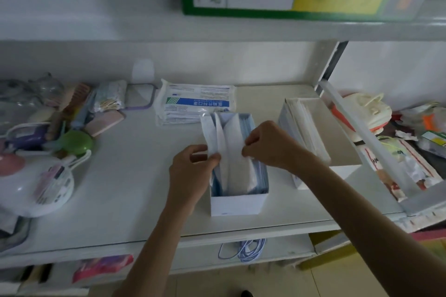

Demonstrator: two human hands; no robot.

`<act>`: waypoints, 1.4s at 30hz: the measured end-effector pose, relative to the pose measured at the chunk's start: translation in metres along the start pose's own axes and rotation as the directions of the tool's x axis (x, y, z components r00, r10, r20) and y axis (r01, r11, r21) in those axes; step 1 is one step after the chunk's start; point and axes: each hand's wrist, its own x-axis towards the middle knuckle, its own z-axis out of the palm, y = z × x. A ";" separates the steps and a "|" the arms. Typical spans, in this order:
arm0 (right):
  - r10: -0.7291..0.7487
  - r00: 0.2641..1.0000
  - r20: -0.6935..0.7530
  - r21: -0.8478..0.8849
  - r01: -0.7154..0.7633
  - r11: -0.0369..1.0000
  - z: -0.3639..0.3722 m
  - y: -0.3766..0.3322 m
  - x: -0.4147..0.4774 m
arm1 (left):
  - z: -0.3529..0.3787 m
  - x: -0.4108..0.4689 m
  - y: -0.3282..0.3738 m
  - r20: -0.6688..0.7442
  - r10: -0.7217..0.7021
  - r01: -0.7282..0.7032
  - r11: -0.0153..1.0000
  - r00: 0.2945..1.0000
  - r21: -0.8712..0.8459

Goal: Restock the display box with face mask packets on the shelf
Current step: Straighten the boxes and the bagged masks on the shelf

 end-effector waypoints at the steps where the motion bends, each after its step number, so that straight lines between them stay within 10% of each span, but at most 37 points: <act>1: 0.033 0.999 0.015 0.049 -0.034 0.998 -0.001 0.000 0.000 | 0.000 -0.002 0.001 -0.018 0.019 -0.018 1.000 1.000 0.012; 8: 0.102 0.995 0.018 0.191 -0.104 0.976 -0.009 -0.006 -0.007 | 0.001 -0.003 -0.001 -0.023 0.228 -0.228 0.974 0.973 0.002; 16: 0.069 0.997 0.031 0.063 -0.071 0.996 0.003 -0.031 0.009 | -0.001 0.001 0.001 0.088 0.064 -0.046 0.980 0.994 -0.195; 32: 0.084 0.974 0.208 0.129 -0.113 0.985 -0.013 -0.019 0.013 | 0.004 -0.007 0.001 0.110 0.294 -0.311 0.927 0.950 0.212; 42: 0.093 0.980 0.176 0.013 -0.097 0.995 -0.004 -0.029 0.018 | -0.002 -0.004 -0.005 0.066 0.336 -0.343 0.923 0.939 0.174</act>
